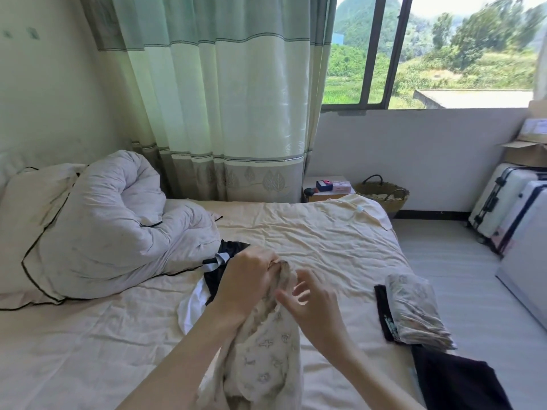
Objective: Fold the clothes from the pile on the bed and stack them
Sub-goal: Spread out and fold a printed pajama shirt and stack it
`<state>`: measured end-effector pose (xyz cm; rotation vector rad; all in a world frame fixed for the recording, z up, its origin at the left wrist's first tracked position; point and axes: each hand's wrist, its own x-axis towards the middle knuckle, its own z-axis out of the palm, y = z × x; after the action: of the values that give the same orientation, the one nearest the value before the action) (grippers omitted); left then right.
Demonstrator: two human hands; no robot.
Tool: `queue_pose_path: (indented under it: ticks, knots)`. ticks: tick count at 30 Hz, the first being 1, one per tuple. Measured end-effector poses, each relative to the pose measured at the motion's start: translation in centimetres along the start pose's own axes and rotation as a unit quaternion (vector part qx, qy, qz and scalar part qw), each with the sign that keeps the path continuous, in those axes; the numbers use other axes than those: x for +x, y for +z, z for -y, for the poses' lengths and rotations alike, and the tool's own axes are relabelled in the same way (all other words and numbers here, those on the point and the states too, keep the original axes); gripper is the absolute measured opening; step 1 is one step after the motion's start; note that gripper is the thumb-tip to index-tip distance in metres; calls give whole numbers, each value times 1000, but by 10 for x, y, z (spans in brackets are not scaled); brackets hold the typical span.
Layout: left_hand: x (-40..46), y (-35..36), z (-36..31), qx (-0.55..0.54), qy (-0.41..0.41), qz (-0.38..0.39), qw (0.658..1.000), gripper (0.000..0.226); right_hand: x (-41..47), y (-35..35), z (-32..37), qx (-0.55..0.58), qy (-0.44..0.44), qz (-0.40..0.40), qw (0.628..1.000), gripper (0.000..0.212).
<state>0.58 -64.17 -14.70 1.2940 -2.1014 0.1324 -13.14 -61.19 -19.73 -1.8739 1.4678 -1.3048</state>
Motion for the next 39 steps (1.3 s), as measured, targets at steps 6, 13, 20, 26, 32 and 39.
queue_pose_path:
  ticks: [6, 13, 20, 26, 32, 39]
  knots:
    - [-4, -4, 4, 18, 38, -53, 998, 27, 14, -8, -2, -52, -116, -116, 985, 5]
    - [-2, -21, 14, 10, 47, -91, 995, 46, 38, -27, 9, 14, -189, -79, 979, 7]
    - [15, -30, 10, -274, -210, -2, 938, 11, 62, -41, 16, -103, -227, -76, 966, 16]
    - [15, -33, 19, -410, -268, 46, 871, 15, 64, -38, 30, 150, 17, -1, 989, 19]
    - [21, -40, 25, -390, -214, -5, 896, 7, 70, -48, 51, 422, 169, 76, 887, 16]
    - [27, -58, 37, -331, -74, -15, 941, 23, 74, -54, 43, 58, -157, 102, 981, 28]
